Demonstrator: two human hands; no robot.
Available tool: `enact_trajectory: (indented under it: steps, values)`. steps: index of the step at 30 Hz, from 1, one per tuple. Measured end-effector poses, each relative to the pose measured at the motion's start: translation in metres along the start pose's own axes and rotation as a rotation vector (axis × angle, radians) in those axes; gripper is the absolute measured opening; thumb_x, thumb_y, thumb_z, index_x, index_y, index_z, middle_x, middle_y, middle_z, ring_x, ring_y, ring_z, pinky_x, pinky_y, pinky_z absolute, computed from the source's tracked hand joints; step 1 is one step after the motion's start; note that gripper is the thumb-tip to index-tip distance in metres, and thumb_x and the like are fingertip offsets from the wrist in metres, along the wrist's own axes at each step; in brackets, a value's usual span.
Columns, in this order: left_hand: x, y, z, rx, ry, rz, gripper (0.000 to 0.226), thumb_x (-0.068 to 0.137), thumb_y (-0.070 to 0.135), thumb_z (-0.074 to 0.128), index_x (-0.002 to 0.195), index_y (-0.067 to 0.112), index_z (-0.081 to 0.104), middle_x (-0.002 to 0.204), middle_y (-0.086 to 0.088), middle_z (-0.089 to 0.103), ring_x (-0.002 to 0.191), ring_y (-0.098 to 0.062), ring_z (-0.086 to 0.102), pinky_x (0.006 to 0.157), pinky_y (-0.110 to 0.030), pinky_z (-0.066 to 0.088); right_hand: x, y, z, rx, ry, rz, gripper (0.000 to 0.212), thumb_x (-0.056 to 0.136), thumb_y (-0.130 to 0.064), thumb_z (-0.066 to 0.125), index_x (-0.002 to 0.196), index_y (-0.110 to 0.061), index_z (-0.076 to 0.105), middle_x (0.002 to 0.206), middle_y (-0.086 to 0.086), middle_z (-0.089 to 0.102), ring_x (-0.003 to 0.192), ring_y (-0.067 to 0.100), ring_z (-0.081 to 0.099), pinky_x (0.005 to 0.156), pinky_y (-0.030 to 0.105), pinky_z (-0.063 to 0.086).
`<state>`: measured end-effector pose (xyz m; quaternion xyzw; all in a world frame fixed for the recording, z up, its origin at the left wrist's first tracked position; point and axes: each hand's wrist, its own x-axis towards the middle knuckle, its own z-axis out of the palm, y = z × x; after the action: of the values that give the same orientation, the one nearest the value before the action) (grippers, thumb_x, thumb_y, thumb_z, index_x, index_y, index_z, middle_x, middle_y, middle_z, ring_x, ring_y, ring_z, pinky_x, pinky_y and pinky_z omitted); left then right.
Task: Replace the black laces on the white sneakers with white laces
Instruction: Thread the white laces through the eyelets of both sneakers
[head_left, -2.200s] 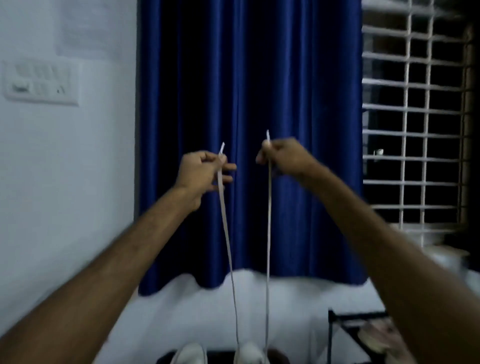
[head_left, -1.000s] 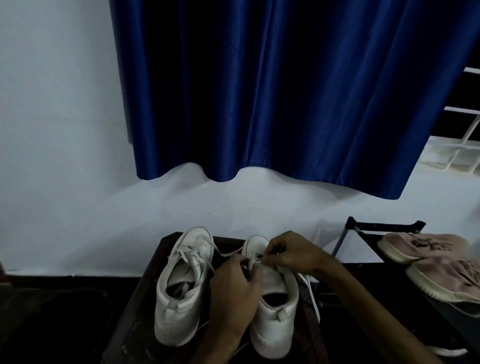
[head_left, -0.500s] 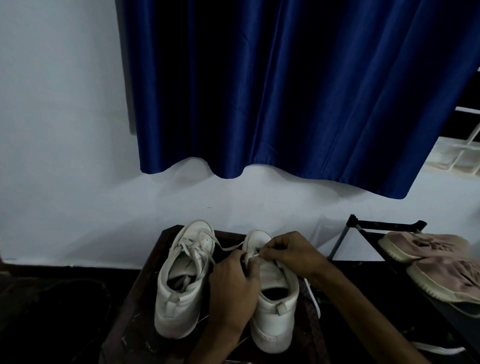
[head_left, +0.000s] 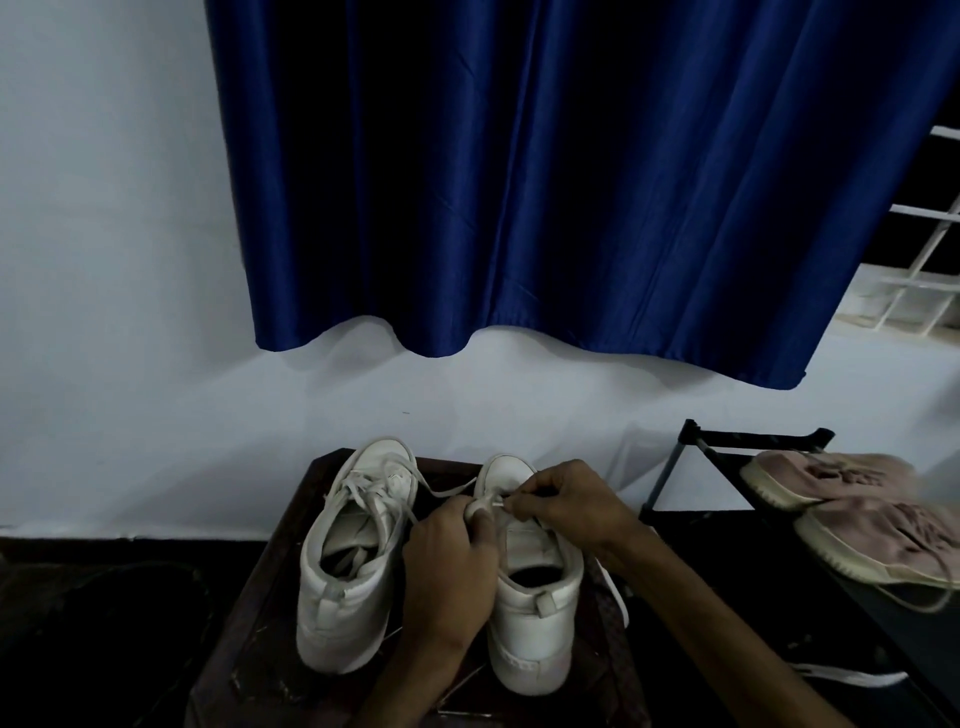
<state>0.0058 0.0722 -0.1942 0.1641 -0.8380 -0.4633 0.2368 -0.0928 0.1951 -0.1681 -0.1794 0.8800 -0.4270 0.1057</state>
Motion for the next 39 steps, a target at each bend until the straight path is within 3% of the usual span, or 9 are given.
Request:
enact_trajectory:
  steps: [7,17,21,23,27,29,31,34,39]
  values:
    - [0.005,-0.007,0.004,-0.046,-0.029,-0.078,0.015,0.091,0.017,0.052,0.077,0.018,0.059,0.079,-0.002,0.066,0.079,-0.023,0.059,0.069,-0.034,0.043,-0.002,0.0,0.002,0.062,0.036,-0.014,0.011,0.077,-0.02,0.077,0.067,-0.014,0.077,0.06,-0.001,0.067,0.056,-0.001,0.053,0.063,0.025,0.045]
    - [-0.006,-0.001,0.007,-0.206,-0.039,-0.073,0.036,0.102,0.037,0.042,0.08,0.02,0.066,0.074,0.009,0.067,0.072,-0.002,0.061,0.069,-0.028,0.045,-0.006,0.003,0.001,-0.177,0.078,-0.13,0.011,0.081,-0.029,0.073,0.075,-0.023,0.078,0.073,-0.007,0.073,0.059,-0.001,0.059,0.065,0.026,0.051]
    - [-0.004,-0.008,0.017,-0.234,-0.079,-0.075,0.01,0.094,0.017,0.058,0.096,0.024,0.065,0.089,0.013,0.069,0.084,0.002,0.063,0.076,-0.025,0.049,-0.008,0.005,-0.009,-0.171,-0.006,-0.157,0.011,0.083,-0.024,0.074,0.073,-0.021,0.078,0.072,-0.006,0.073,0.071,0.01,0.067,0.079,0.037,0.053]
    - [-0.004,-0.007,0.021,-0.203,-0.056,-0.05,0.007,0.091,0.017,0.062,0.091,0.024,0.063,0.084,0.012,0.069,0.08,0.001,0.063,0.071,-0.025,0.047,-0.012,0.003,-0.015,-0.11,-0.043,-0.101,0.028,0.089,-0.033,0.067,0.064,-0.023,0.074,0.062,-0.009,0.067,0.061,0.008,0.06,0.073,0.036,0.051]
    - [-0.007,-0.003,0.029,-0.131,-0.018,-0.028,0.004,0.09,0.025,0.06,0.088,0.025,0.057,0.083,0.008,0.068,0.08,-0.013,0.065,0.073,-0.035,0.05,-0.026,-0.006,-0.025,-0.102,-0.143,-0.05,0.054,0.08,-0.068,0.058,0.092,-0.019,0.076,0.095,-0.007,0.073,0.089,0.002,0.066,0.084,0.023,0.05]
    - [-0.007,-0.008,0.027,-0.266,-0.078,-0.157,0.005,0.09,0.031,0.054,0.088,0.027,0.054,0.081,0.004,0.069,0.075,-0.018,0.068,0.07,-0.045,0.057,-0.031,-0.006,-0.025,-0.187,-0.102,-0.135,0.032,0.084,-0.05,0.068,0.095,-0.021,0.076,0.097,-0.012,0.069,0.087,-0.007,0.062,0.076,0.01,0.045]
    - [-0.01,-0.011,0.021,-0.567,-0.143,-0.36,0.007,0.096,0.023,0.049,0.091,0.022,0.053,0.085,-0.003,0.07,0.071,-0.023,0.07,0.062,-0.049,0.06,-0.034,0.002,-0.022,-0.196,-0.027,-0.219,0.008,0.088,-0.024,0.069,0.089,-0.02,0.076,0.09,-0.014,0.067,0.082,-0.007,0.06,0.073,0.012,0.042]
    - [-0.021,-0.007,0.011,-0.862,-0.178,-0.576,0.009,0.1,0.01,0.043,0.096,0.008,0.051,0.089,-0.014,0.067,0.066,-0.027,0.066,0.053,-0.041,0.057,-0.035,0.02,-0.014,-0.141,0.02,-0.211,0.01,0.089,-0.014,0.065,0.088,-0.019,0.074,0.098,-0.013,0.066,0.096,0.002,0.059,0.085,0.02,0.043]
    - [-0.022,-0.014,0.018,-0.655,-0.055,-0.348,0.011,0.101,0.023,0.046,0.096,0.023,0.056,0.09,-0.001,0.067,0.071,-0.015,0.064,0.055,-0.037,0.056,-0.034,0.025,-0.01,-0.224,0.06,-0.211,0.02,0.08,-0.035,0.057,0.087,-0.024,0.072,0.106,-0.023,0.063,0.11,0.013,0.05,0.095,0.035,0.044]
